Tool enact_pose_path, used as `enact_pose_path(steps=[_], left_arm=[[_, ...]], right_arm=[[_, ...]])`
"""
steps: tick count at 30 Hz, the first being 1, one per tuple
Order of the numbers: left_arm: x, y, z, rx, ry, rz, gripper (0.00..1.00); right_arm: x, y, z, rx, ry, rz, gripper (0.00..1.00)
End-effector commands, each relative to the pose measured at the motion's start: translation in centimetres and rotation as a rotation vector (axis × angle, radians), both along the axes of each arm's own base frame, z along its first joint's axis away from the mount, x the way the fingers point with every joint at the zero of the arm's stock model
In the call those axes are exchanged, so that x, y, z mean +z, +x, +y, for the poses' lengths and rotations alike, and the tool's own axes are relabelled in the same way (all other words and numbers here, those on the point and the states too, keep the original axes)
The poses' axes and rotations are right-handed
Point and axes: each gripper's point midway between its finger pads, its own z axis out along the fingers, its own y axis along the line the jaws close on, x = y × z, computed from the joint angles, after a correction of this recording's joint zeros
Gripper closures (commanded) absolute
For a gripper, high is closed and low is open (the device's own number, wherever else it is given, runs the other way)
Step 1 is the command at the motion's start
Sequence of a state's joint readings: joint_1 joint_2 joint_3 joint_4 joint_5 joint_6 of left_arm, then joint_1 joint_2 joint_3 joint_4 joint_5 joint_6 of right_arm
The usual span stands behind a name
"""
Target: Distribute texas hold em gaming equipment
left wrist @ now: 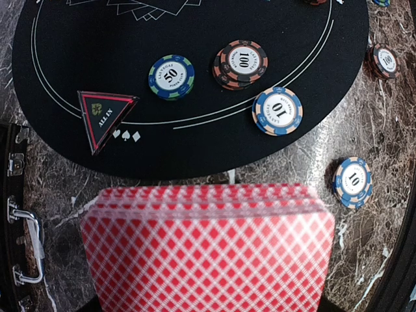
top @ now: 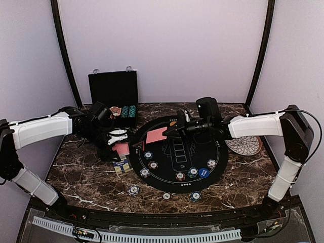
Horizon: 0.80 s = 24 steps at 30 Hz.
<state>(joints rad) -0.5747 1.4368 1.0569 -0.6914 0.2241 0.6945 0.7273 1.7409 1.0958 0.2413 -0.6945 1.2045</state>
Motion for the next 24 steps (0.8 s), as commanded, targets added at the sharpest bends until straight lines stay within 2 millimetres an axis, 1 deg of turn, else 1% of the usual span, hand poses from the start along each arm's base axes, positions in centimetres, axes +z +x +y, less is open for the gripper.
enact_pose_path(steps=[1,4,8,13,16,19,24], left_arm=[[2.2,-0.3,0.2,0.012,-0.044,-0.020,0.90],[2.4,-0.4,0.4,0.014,-0.044,-0.021,0.90],[2.7,-0.6,0.5,0.015,-0.045,-0.021,0.91],[2.8,-0.8,0.5,0.014,-0.050,-0.018,0.92],[2.8,-0.9,0.6,0.015,-0.052,-0.013,0.92],[2.9,-1.0,0.6,0.014,-0.052,-0.015,0.93],[2.9,-1.0,0.6,0.011,-0.053,-0.014,0.93]], right_arm=[[-0.5,1.7,0.0,0.003,-0.064,-0.042,1.00],[-1.6,2.8,1.5,0.022,-0.067,-0.029,1.00],[-3.2,4.5,4.0,0.047,-0.087,-0.019,1.00],[-5.1,5.7,7.3,0.086,-0.094,-0.004,1.00],[-6.4,6.3,8.7,0.101,-0.108,0.000,1.00],[-8.5,6.6,9.3,0.106,-0.140,0.029,1.00],[-11.1,6.7,9.1,0.110,-0.200,0.054,1.00]])
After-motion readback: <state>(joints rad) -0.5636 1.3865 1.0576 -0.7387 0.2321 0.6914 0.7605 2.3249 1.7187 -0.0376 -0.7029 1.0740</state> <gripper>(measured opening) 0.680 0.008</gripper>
